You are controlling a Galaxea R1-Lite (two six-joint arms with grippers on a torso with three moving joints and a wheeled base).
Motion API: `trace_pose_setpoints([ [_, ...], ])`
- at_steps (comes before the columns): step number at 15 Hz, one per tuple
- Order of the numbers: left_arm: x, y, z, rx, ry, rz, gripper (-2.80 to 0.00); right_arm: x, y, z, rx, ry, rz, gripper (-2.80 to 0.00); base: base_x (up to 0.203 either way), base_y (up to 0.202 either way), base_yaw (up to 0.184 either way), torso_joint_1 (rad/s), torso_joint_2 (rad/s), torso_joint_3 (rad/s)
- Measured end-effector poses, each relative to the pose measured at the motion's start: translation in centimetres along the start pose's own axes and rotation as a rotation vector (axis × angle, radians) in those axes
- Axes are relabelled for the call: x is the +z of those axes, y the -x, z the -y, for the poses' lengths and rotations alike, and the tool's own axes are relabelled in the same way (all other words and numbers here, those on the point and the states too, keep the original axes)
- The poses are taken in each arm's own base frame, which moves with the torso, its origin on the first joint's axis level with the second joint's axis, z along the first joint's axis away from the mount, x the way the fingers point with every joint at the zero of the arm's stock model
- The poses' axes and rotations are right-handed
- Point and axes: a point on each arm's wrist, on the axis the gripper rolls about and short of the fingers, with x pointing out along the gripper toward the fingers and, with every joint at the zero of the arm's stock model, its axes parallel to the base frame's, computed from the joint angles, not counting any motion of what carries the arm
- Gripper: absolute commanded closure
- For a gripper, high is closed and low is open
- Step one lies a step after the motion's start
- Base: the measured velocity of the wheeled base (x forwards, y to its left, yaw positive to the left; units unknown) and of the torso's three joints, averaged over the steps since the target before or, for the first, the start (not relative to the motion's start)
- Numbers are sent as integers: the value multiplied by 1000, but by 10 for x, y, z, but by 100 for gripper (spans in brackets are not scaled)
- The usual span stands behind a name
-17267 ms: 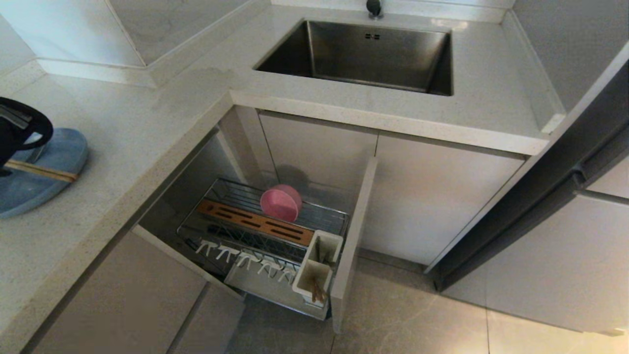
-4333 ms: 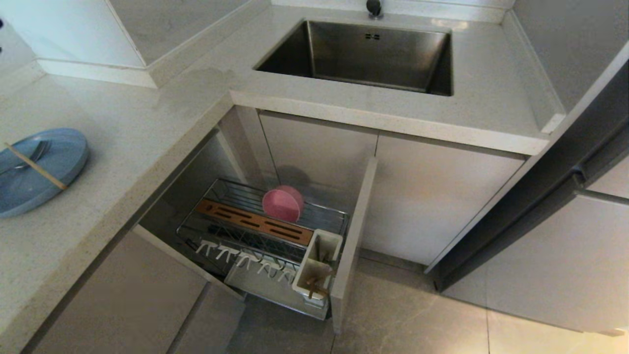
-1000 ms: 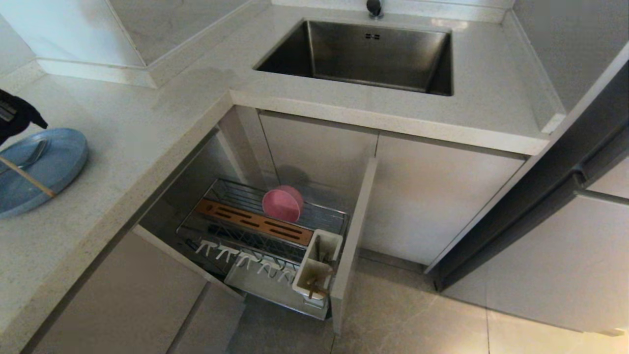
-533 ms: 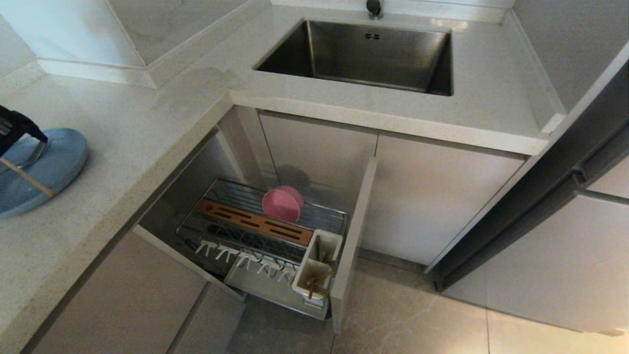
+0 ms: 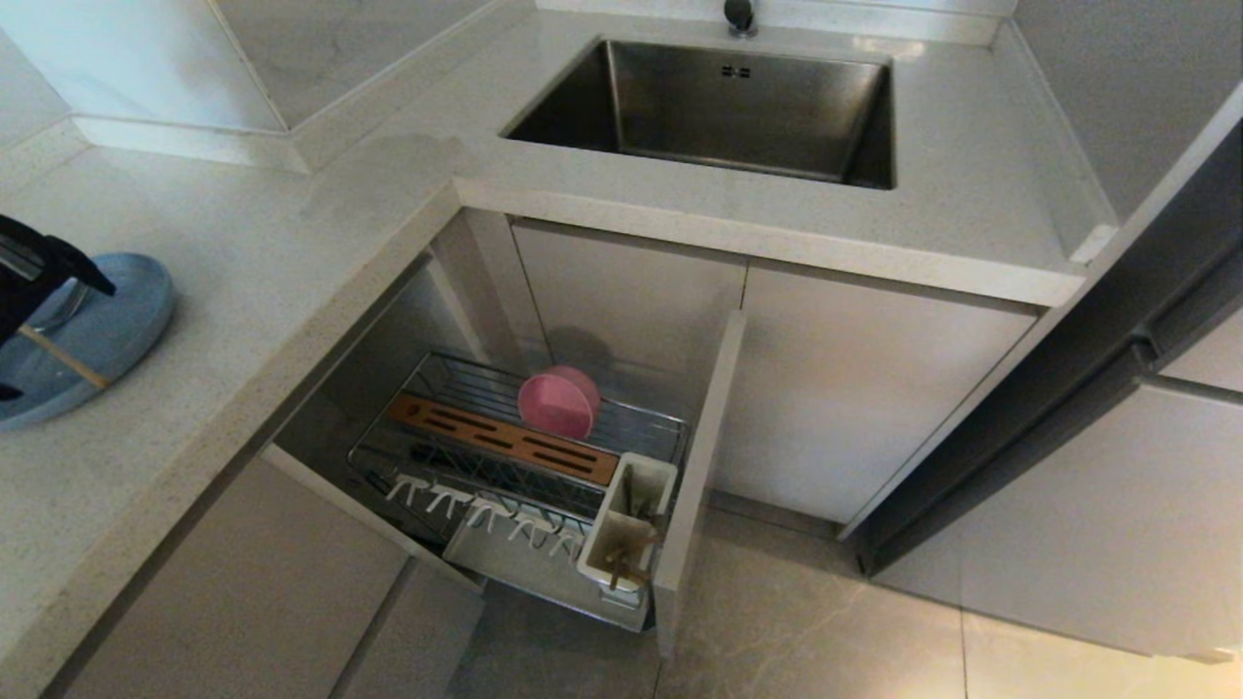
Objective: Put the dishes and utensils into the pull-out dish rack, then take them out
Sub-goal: Pick up the chopsticks and place it in the cupboard
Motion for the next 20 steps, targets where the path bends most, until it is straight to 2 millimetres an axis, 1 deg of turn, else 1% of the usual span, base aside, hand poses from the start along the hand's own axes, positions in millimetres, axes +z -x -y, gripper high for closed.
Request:
trace_pose_setpoints([
  [8, 2, -15, 2, 17, -3, -15, -280, 0, 0, 0, 0, 0, 0, 0, 0, 0, 0, 0, 0, 0],
  [15, -1, -18, 0, 41, -2, -37, -280, 0, 0, 0, 0, 0, 0, 0, 0, 0, 0, 0, 0, 0],
  [16, -1, -18, 0, 42, -1, -40, 0, 0, 0, 0, 0, 0, 0, 0, 0, 0, 0, 0, 0, 0],
  [20, -2, -17, 0, 43, 0, -45, 0, 0, 0, 0, 0, 0, 0, 0, 0, 0, 0, 0, 0, 0],
])
